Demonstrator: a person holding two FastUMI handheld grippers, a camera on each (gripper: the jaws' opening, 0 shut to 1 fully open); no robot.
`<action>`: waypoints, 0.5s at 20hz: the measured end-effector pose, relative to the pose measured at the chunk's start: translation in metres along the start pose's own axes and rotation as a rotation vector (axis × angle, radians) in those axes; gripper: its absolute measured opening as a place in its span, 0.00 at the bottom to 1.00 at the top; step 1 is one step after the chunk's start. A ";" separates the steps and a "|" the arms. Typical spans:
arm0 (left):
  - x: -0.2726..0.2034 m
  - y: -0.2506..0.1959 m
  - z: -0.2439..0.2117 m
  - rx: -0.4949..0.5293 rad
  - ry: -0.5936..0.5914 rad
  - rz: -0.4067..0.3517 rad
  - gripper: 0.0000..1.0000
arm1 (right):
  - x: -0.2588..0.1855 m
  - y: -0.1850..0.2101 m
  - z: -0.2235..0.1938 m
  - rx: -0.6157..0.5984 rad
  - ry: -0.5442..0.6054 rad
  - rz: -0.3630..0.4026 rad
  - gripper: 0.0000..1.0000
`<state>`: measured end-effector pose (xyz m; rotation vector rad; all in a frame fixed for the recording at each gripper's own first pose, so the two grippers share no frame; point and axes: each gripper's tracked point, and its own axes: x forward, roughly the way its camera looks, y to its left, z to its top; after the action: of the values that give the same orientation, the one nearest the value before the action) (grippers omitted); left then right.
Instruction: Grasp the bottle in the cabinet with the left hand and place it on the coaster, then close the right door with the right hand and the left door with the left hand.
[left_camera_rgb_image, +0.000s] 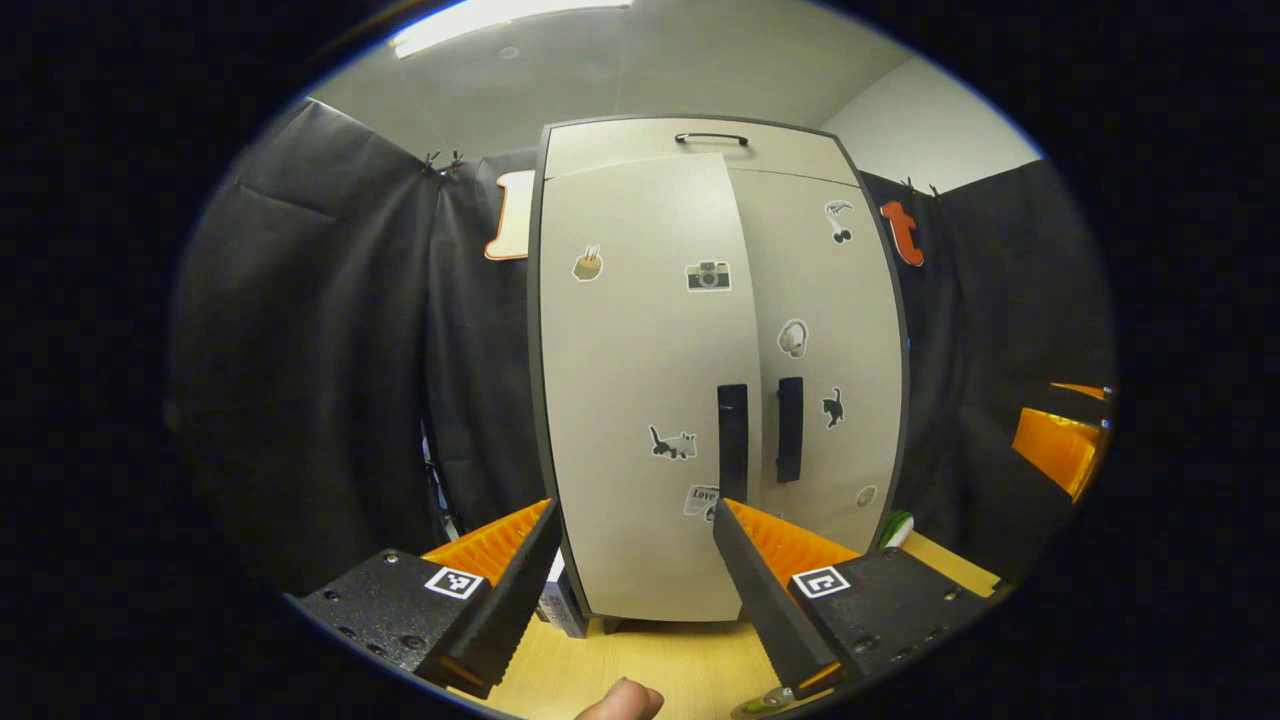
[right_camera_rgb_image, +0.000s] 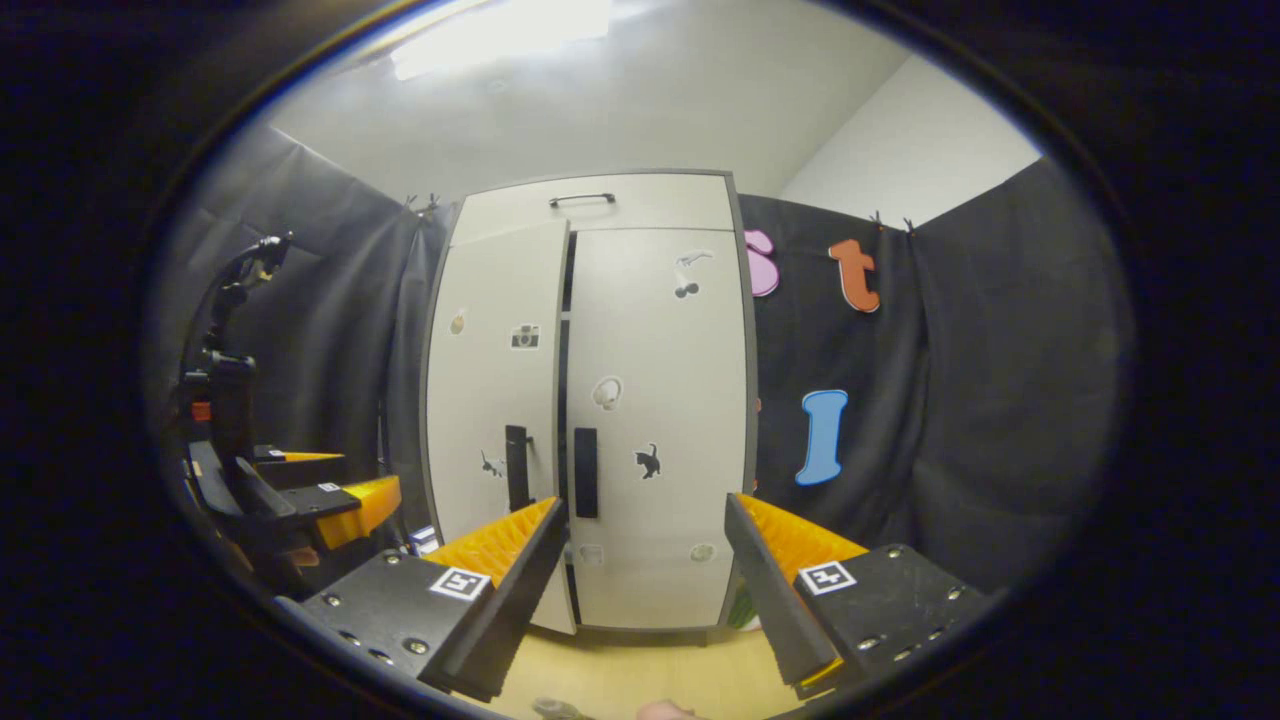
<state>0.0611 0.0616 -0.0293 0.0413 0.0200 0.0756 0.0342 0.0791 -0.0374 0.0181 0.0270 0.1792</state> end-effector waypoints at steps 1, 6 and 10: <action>0.002 -0.001 -0.004 0.000 0.010 -0.004 0.96 | 0.000 -0.001 -0.001 -0.005 0.007 -0.009 0.94; 0.001 -0.007 -0.004 0.080 -0.036 -0.023 0.96 | 0.001 -0.009 -0.005 -0.017 0.020 -0.085 0.96; 0.000 -0.015 -0.006 0.049 -0.035 -0.077 0.97 | 0.000 -0.010 -0.011 -0.033 0.042 -0.134 0.96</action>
<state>0.0618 0.0472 -0.0356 0.0910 -0.0118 -0.0028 0.0361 0.0694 -0.0484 -0.0205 0.0670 0.0462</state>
